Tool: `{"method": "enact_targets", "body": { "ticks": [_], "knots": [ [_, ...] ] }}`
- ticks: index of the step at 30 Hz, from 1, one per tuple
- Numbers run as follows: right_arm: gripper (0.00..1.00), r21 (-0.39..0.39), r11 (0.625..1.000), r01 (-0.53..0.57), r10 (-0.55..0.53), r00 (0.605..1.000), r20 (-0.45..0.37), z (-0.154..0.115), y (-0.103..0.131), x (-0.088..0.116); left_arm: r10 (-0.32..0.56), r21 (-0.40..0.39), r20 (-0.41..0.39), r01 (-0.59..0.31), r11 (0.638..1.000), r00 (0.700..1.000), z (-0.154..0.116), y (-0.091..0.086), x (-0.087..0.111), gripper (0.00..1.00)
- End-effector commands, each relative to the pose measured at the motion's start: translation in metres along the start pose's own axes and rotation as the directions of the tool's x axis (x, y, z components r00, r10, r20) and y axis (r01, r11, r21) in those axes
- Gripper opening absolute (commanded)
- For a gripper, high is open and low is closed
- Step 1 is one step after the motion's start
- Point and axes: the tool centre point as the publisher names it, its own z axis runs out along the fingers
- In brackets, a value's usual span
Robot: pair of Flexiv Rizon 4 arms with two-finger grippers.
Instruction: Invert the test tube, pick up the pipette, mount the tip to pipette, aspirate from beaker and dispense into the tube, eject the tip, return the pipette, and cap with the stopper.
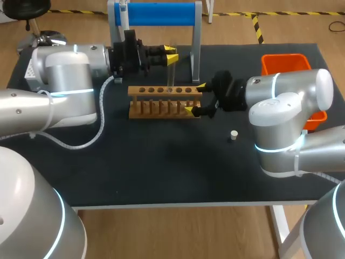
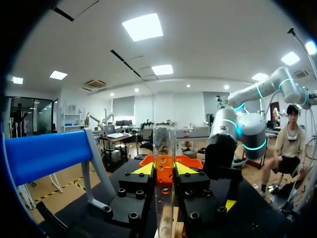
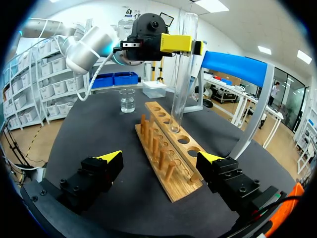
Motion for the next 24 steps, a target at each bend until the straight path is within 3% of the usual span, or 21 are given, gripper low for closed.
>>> {"method": "enact_targets", "body": {
  "ticks": [1, 24],
  "knots": [
    [1.00, -0.001, 1.000, 0.000, 0.000, 1.000, 0.000, 0.0000, -0.0006, 0.0002, -0.003, 0.001, -0.002, 0.003, 1.000, 1.000, 0.0034, 0.0032, -0.0021, 0.00],
    [1.00, -0.001, 1.000, 0.000, 0.000, 1.000, 0.000, 0.0000, -0.0006, 0.0002, -0.009, 0.056, 0.037, 0.007, 0.998, 0.999, -0.0007, 0.0091, -0.0018, 0.00]
  ]
}}
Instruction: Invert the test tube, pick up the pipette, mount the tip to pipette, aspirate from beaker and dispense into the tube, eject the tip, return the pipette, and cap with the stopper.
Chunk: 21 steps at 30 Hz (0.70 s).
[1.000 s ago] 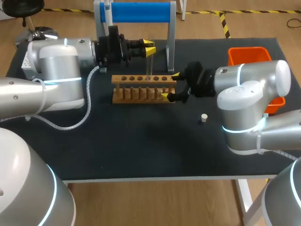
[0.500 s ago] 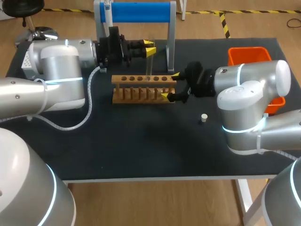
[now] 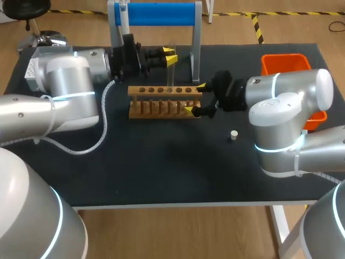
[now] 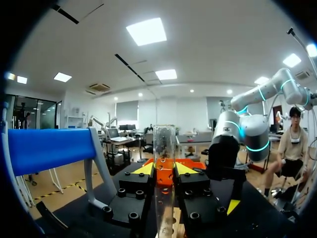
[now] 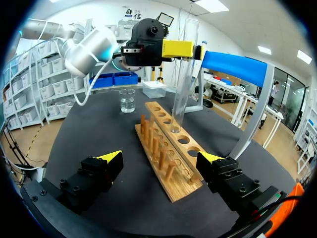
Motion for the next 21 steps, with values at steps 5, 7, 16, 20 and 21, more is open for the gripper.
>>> {"method": "enact_targets", "body": {
  "ticks": [5, 7, 16, 20, 21],
  "knots": [
    [1.00, -0.001, 1.000, 0.000, 0.000, 1.000, 0.000, 0.0000, -0.0006, 0.0001, 0.012, -0.002, 0.005, -0.012, 1.000, 1.000, 0.0012, 0.0032, 0.0018, 0.00],
    [1.00, -0.001, 1.000, 0.000, 0.000, 1.000, 0.000, 0.0000, -0.0006, 0.0001, 0.020, -0.007, 0.009, -0.020, 1.000, 1.000, 0.0011, 0.0035, 0.0018, 0.00],
    [1.00, -0.001, 1.000, 0.000, 0.000, 1.000, 0.000, 0.0000, -0.0006, 0.0001, 0.034, -0.057, 0.023, -0.032, 0.998, 0.999, -0.0013, 0.0052, 0.0019, 0.00],
    [1.00, -0.001, 1.000, 0.000, 0.000, 1.000, 0.000, 0.0000, -0.0006, 0.0001, 0.034, -0.083, 0.028, -0.032, 0.996, 0.999, -0.0032, 0.0062, 0.0020, 0.00],
    [1.00, -0.001, 1.000, 0.000, 0.000, 1.000, 0.000, 0.0000, -0.0006, 0.0001, 0.034, -0.083, 0.028, -0.031, 0.996, 0.999, -0.0034, 0.0064, 0.0020, 0.00]
  ]
}}
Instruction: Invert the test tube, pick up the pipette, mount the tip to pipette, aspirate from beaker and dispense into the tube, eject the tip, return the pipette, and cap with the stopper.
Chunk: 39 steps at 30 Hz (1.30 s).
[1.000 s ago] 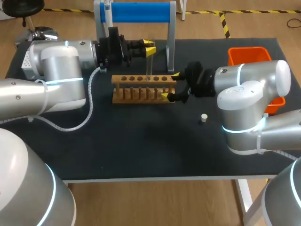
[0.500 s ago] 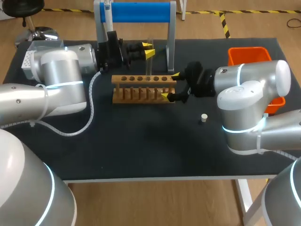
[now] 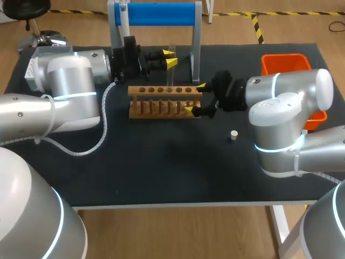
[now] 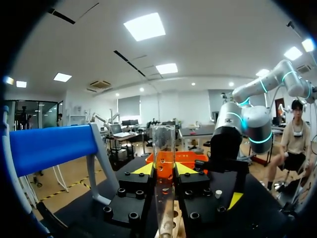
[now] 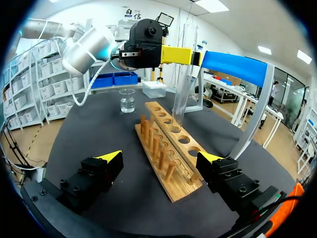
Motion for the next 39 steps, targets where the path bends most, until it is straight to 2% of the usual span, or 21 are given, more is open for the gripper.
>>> {"method": "enact_targets", "body": {
  "ticks": [1, 14, 39],
  "knots": [
    [1.00, -0.001, 1.000, 0.000, 0.000, 1.000, 0.000, 0.000, -0.001, 0.000, -0.003, -0.016, 0.002, 0.003, 1.000, 1.000, -0.002, -0.004, 0.002, 0.00],
    [1.00, -0.001, 1.000, 0.000, 0.000, 1.000, 0.000, 0.000, -0.001, 0.000, -0.004, -0.084, 0.006, 0.005, 0.996, 1.000, -0.004, 0.001, 0.003, 0.00],
    [1.00, -0.001, 1.000, 0.000, 0.000, 1.000, 0.000, 0.000, -0.001, 0.000, -0.020, -0.053, 0.020, 0.021, 0.998, 1.000, -0.006, 0.014, 0.005, 0.00]
  ]
}}
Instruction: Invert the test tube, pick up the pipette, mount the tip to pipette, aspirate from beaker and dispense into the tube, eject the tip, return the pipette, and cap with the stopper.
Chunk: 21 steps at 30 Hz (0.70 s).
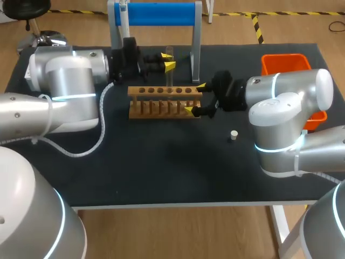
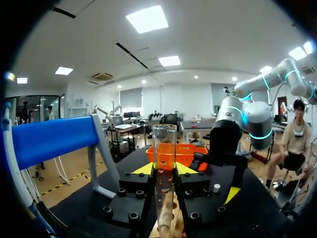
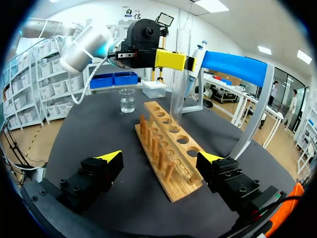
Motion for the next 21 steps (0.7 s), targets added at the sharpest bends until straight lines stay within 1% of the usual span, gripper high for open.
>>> {"method": "enact_targets", "body": {
  "ticks": [1, 14, 21],
  "knots": [
    [1.00, -0.001, 1.000, 0.000, 0.000, 1.000, 0.000, 0.000, -0.001, 0.000, 0.000, 0.004, 0.002, 0.000, 1.000, 1.000, 0.001, 0.004, 0.001, 0.00],
    [1.00, -0.001, 1.000, 0.000, 0.000, 1.000, 0.000, 0.000, -0.001, 0.000, 0.005, 0.014, 0.021, -0.005, 1.000, 1.000, -0.005, 0.009, 0.002, 0.00],
    [1.00, -0.001, 1.000, 0.000, 0.000, 1.000, 0.000, 0.000, -0.001, 0.000, 0.003, 0.017, 0.025, -0.004, 1.000, 1.000, -0.004, 0.015, 0.002, 0.00]
  ]
}}
